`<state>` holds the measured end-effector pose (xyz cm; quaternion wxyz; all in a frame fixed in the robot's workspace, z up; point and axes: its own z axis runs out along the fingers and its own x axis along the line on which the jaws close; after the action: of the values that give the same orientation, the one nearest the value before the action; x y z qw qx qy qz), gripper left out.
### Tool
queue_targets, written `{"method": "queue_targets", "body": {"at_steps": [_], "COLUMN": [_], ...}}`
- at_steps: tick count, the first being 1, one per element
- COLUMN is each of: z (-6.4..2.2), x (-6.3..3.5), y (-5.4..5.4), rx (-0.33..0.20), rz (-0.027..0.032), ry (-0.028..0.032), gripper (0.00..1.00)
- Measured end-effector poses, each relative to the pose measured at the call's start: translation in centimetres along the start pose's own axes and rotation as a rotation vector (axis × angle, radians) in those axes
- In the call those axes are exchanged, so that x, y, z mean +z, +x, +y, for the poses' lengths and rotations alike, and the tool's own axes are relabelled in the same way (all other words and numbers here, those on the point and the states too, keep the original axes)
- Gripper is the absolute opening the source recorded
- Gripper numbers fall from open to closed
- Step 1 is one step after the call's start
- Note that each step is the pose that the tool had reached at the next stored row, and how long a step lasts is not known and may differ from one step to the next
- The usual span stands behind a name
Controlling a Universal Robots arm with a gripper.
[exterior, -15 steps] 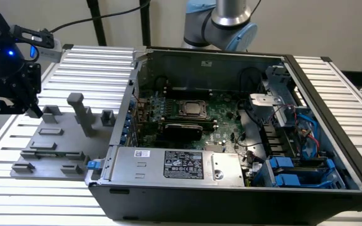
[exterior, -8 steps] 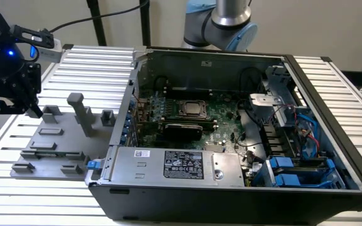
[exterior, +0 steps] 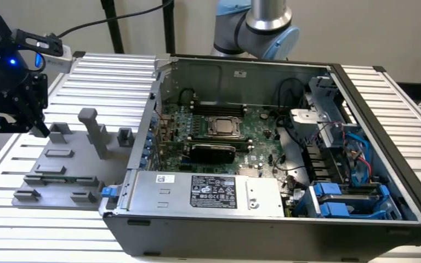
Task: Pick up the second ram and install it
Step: 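Pick up the second ram and move it above second insertion slot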
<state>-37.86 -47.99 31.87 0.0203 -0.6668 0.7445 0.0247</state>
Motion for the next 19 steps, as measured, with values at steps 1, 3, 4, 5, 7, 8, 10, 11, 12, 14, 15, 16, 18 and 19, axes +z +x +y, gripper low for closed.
{"method": "queue_targets", "body": {"at_steps": [1, 3, 4, 5, 7, 8, 10, 11, 12, 14, 15, 16, 18, 19], "z": [0.0, 0.0, 0.0, 0.0, 0.01, 0.03, 0.05, 0.05, 0.05, 0.06, 0.06, 0.06, 0.06, 0.05], "x": [0.0, 0.0, 0.0, 0.0, 0.0, 0.03, 0.12, 0.15, 0.2, 0.31, 0.4, 0.52, 0.74, 0.87], "y": [0.0, 0.0, 0.0, 0.0, 0.0, 0.0, 0.01, 0.01, 0.02, 0.02, 0.03, 0.04, 0.06, 0.06], "rx": [0.0, 0.0, 0.0, -0.001, -0.018, -0.03, -0.049, -0.057, -0.063, -0.071, -0.073, -0.073, -0.073, -0.074], "rz": [0.0, 0.0001, 0.0001, 0.0001, 0.0003, 0.0003, 0.0011, 0.0031, 0.0056, 0.0127, 0.0159, 0.019, 0.0253, 0.0264], "ry": [0.0, 0.0, 0.0, 0.0, -0.0013, -0.0019, -0.0047, -0.0063, -0.007, -0.0072, -0.0071, -0.0068, -0.0065, -0.0065], "gripper": [0.11, 0.11, 0.11, 0.11, 0.11, 0.11, 0.11, 0.11, 0.11, 0.11, 0.11, 0.11, 0.12, 0.12]}}
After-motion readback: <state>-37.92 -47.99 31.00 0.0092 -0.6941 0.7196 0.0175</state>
